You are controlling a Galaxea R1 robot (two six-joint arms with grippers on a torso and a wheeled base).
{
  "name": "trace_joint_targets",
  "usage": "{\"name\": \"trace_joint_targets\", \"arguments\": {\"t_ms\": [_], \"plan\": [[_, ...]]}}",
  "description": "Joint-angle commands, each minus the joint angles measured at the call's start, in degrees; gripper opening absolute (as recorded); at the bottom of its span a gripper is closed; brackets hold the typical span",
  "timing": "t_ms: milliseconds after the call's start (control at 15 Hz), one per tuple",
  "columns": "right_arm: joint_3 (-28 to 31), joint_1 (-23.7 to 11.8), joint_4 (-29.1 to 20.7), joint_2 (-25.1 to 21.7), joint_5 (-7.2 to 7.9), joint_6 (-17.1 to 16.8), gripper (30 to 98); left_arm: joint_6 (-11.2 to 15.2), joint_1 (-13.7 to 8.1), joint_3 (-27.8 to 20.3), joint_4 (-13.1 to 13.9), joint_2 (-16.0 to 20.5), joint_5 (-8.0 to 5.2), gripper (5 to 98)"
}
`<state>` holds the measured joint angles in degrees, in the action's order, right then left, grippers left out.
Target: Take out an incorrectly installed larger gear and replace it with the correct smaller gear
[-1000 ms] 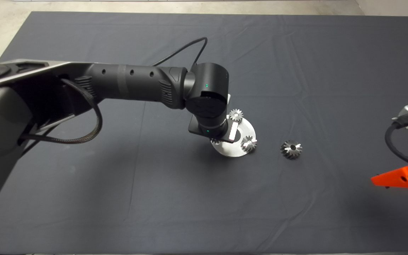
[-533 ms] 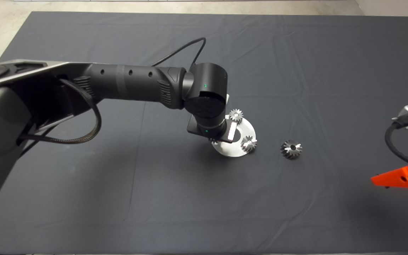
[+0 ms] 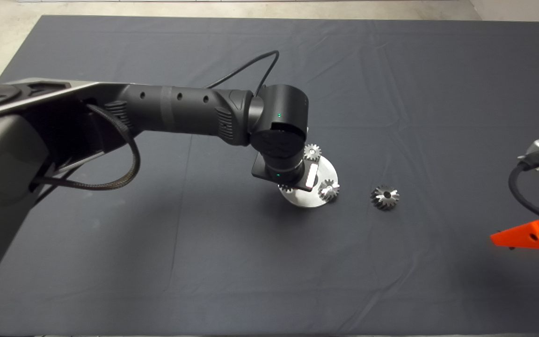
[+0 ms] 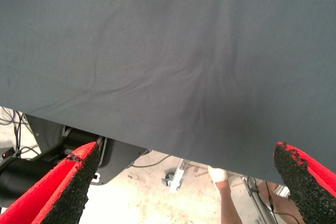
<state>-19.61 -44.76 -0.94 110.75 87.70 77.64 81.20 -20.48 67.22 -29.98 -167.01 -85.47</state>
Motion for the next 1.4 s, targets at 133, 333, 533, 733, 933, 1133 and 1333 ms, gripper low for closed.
{"name": "trace_joint_targets", "arguments": {"t_ms": [133, 333, 533, 733, 933, 1133, 1333], "plan": [[0.38, -1.03, -1.79, -0.22, 1.33, 0.14, 87.7, -0.34, -0.88, 1.75, -0.43, -0.24, 0.04, 33.8], [0.38, -1.03, -1.79, -0.31, 1.33, 0.14, 87.7, -0.43, -0.88, 2.02, -0.43, -0.21, 0.21, 33.8], [0.38, -1.03, -1.79, -0.22, 1.33, 0.14, 87.7, -0.43, -0.88, 2.02, -0.43, -0.21, 0.21, 33.8], [0.38, -1.03, -1.79, -0.22, 1.38, 0.14, 87.7, -0.34, -0.88, 1.27, -0.43, -0.07, 0.04, 33.9], [0.38, -1.03, -1.84, -0.31, 1.38, 0.14, 87.7, 0.01, -0.88, 1.14, -0.43, 0.10, 0.04, 33.9], [0.38, -1.03, -1.79, -0.31, 1.34, 0.14, 87.7, 0.10, -0.88, 1.14, -0.43, 0.06, 0.21, 38.8], [0.38, -1.03, -1.79, -0.31, 1.42, 0.14, 87.7, 0.19, -1.29, -0.78, -0.20, 0.70, 0.30, 43.4]]}}
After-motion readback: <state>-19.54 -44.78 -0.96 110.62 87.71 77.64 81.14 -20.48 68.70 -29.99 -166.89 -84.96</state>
